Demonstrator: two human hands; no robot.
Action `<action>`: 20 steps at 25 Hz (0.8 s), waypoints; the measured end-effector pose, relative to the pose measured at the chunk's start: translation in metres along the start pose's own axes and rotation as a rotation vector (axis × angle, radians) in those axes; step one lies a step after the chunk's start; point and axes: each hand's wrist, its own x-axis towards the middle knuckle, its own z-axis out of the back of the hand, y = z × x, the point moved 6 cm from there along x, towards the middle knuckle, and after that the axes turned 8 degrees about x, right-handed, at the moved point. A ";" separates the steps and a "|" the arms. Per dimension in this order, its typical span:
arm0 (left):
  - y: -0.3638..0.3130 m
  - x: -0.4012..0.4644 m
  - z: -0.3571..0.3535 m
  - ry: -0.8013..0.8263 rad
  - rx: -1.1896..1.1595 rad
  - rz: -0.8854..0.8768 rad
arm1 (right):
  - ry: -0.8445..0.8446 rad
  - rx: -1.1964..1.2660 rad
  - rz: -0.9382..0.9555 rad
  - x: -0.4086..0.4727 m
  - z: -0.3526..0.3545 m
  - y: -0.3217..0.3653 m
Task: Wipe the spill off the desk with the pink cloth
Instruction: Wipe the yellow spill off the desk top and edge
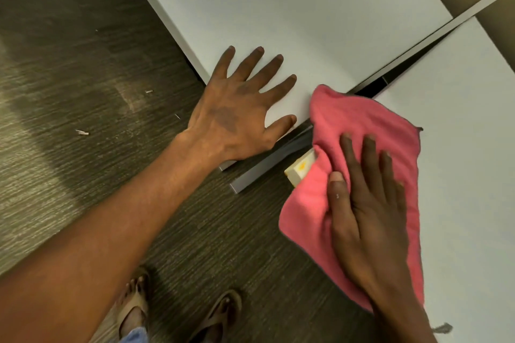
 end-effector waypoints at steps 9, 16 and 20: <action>0.000 0.001 0.002 -0.048 -0.004 0.006 | 0.035 0.022 0.043 0.035 0.010 -0.005; 0.003 0.000 0.002 -0.043 -0.007 -0.010 | 0.079 0.036 0.235 0.007 0.017 -0.019; 0.000 0.001 -0.001 -0.032 0.019 -0.001 | -0.023 0.087 0.104 0.026 0.022 -0.021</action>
